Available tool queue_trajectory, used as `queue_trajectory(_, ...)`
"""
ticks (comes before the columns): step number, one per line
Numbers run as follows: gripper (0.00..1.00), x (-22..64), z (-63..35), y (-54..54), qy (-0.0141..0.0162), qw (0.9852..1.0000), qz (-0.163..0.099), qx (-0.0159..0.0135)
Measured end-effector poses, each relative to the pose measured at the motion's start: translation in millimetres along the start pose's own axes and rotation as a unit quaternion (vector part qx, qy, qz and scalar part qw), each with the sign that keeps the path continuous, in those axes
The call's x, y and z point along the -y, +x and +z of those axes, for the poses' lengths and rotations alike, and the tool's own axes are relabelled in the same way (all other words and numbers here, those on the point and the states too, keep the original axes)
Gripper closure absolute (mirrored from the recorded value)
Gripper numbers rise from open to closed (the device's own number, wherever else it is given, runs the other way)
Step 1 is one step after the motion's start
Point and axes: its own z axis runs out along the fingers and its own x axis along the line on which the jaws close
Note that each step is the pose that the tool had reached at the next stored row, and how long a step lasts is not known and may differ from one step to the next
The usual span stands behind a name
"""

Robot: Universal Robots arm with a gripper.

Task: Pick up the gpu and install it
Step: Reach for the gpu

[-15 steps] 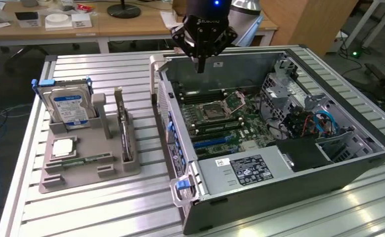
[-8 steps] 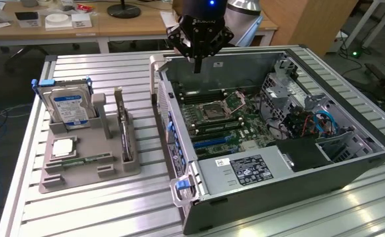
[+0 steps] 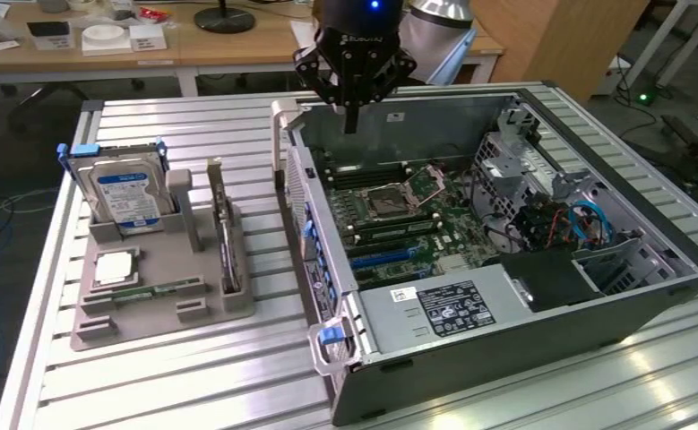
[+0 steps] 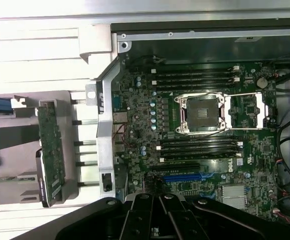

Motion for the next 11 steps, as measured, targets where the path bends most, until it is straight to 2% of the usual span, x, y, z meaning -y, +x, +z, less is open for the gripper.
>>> queue_trajectory(11, 0.89, 1.2, -0.4, 15.5, 0.0, 1.0, 0.0, 0.0)
